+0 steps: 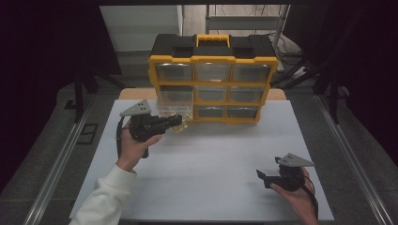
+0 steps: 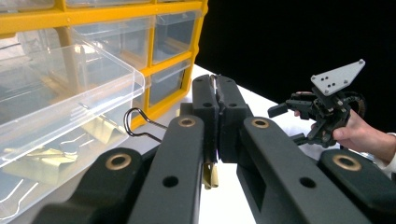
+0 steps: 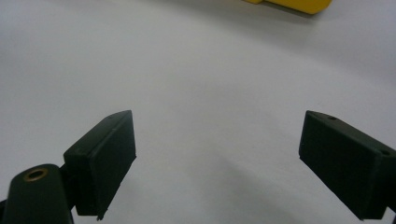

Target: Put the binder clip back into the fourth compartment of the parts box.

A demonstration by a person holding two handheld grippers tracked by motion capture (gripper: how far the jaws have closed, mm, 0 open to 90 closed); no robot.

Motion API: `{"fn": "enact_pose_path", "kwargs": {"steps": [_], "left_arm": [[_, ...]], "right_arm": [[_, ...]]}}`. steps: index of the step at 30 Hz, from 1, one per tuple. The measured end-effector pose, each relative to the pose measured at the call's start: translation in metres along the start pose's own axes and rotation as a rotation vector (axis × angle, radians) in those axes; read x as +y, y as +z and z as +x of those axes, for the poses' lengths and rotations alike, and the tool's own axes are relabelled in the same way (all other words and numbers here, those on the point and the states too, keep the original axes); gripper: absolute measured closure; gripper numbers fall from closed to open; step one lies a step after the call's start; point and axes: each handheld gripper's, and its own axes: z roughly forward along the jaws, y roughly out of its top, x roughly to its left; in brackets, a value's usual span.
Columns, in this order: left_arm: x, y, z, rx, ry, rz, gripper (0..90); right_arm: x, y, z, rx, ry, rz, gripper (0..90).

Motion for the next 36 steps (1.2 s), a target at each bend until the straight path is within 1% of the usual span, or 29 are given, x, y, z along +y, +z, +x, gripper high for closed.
{"fn": "enact_pose_path", "kwargs": {"steps": [7, 18, 36], "left_arm": [[0.004, 0.002, 0.001, 0.010, 0.002, -0.009, 88.5], [0.015, 0.001, 0.006, 0.033, 0.001, -0.040, 88.5], [0.031, 0.006, 0.013, 0.070, 0.006, -0.042, 88.5]], "right_arm": [[0.000, 0.000, 0.000, -0.001, -0.001, -0.001, 11.3], [-0.001, 0.000, 0.000, -0.001, -0.003, 0.005, 11.3], [-0.001, 0.001, 0.001, 0.002, 0.000, 0.006, 11.4]]}}
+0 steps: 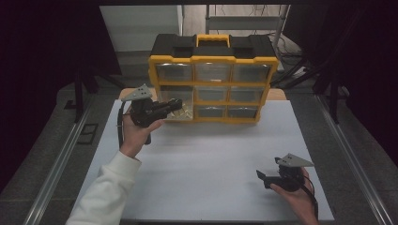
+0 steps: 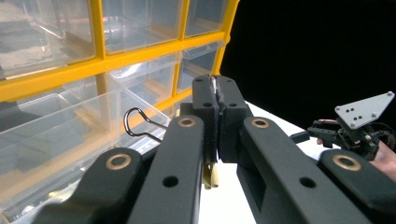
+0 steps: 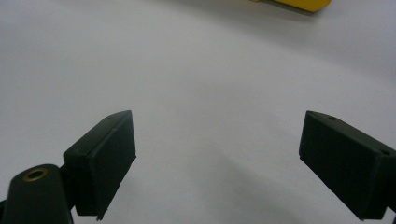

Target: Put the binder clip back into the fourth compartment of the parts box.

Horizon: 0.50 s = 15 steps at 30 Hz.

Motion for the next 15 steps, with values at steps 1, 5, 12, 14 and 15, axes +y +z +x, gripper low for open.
{"fn": "enact_pose_path", "kwargs": {"steps": [1, 5, 12, 14, 15], "left_arm": [[0.001, 0.000, 0.000, 0.002, 0.000, 0.001, 88.5], [0.004, 0.001, 0.002, 0.010, 0.002, -0.001, 88.5], [0.008, 0.002, 0.008, 0.032, -0.005, 0.002, 88.5], [0.010, 0.002, 0.010, 0.041, -0.003, 0.002, 88.5], [0.011, 0.002, 0.011, 0.047, -0.004, 0.002, 88.5]], "right_arm": [[0.000, 0.000, 0.000, 0.000, 0.000, 0.000, 11.4], [0.000, 0.000, 0.000, -0.001, -0.001, 0.000, 11.4], [0.000, 0.001, 0.000, -0.005, -0.006, 0.002, 11.5], [0.000, 0.001, 0.000, -0.004, -0.006, 0.002, 11.5], [0.000, 0.001, 0.000, -0.004, -0.006, 0.002, 11.5]]}}
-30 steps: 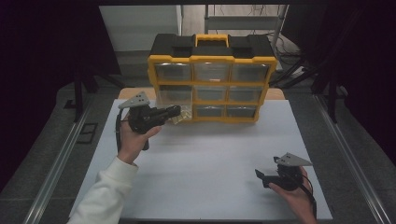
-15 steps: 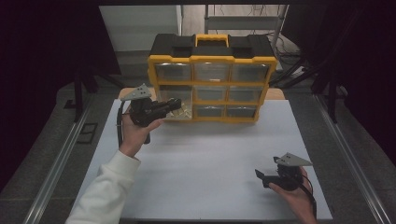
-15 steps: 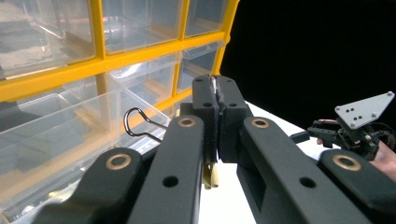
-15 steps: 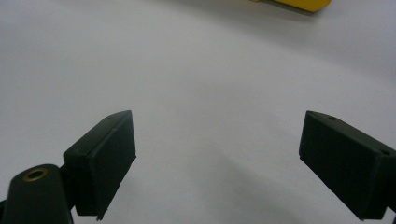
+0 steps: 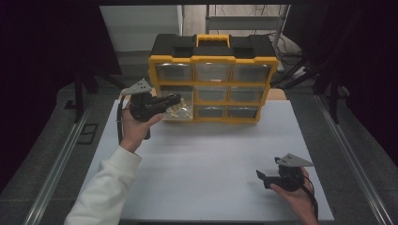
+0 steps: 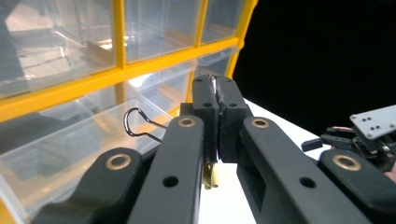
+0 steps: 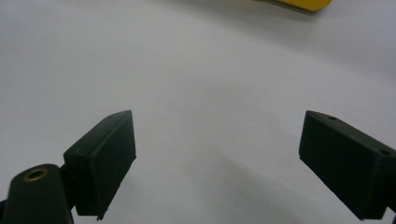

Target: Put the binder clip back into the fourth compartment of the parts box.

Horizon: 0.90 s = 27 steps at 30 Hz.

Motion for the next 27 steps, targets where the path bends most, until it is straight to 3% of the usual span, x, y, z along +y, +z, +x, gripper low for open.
{"fn": "enact_pose_path", "kwargs": {"steps": [18, 27], "left_arm": [[0.011, 0.013, 0.020, 0.097, -0.019, 0.003, 88.4], [0.010, 0.024, 0.028, 0.139, -0.029, 0.028, 88.3]], "right_arm": [[0.000, 0.000, 0.000, -0.002, 0.000, 0.000, 11.5], [0.000, 0.000, -0.001, -0.002, -0.001, 0.001, 11.5]]}}
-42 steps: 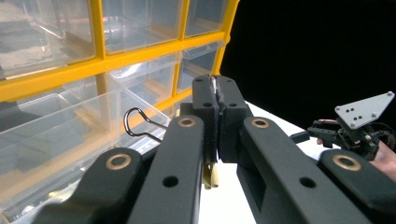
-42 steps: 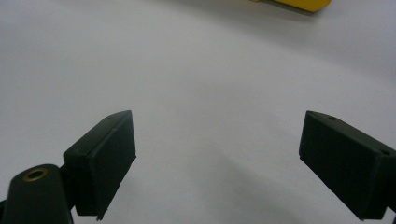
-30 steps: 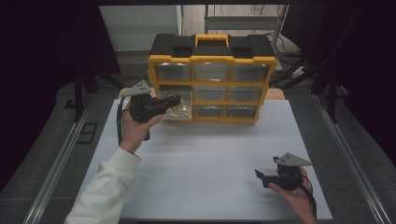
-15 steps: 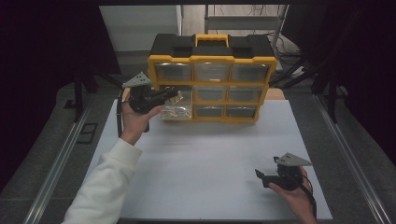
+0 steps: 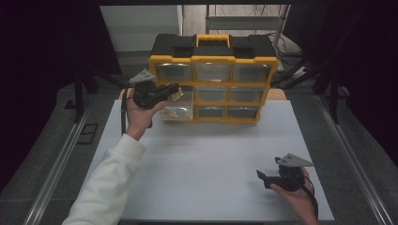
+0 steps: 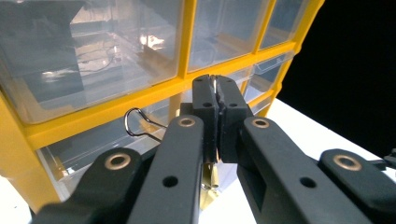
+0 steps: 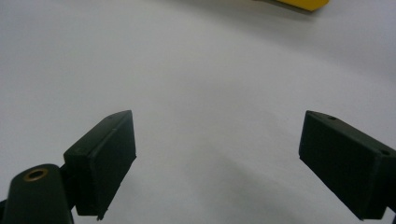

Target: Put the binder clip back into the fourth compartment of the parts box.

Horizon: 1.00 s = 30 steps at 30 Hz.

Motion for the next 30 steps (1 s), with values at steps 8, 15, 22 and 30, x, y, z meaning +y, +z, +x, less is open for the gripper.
{"fn": "enact_pose_path", "kwargs": {"steps": [8, 15, 22, 30], "left_arm": [[-0.004, 0.006, 0.003, 0.077, 0.024, 0.015, 74.8], [-0.004, 0.000, -0.003, 0.020, 0.020, 0.018, 31.7], [-0.012, -0.016, -0.019, -0.075, 0.039, 0.039, 24.0], [-0.032, -0.031, -0.035, -0.134, 0.067, 0.052, 24.6]], "right_arm": [[0.000, 0.000, 0.000, 0.000, -0.003, 0.002, 11.5], [0.000, 0.000, 0.000, 0.000, -0.003, 0.003, 11.5], [0.000, 0.000, 0.000, -0.001, -0.002, 0.004, 11.5], [0.000, 0.000, 0.001, -0.001, -0.003, 0.004, 11.5]]}}
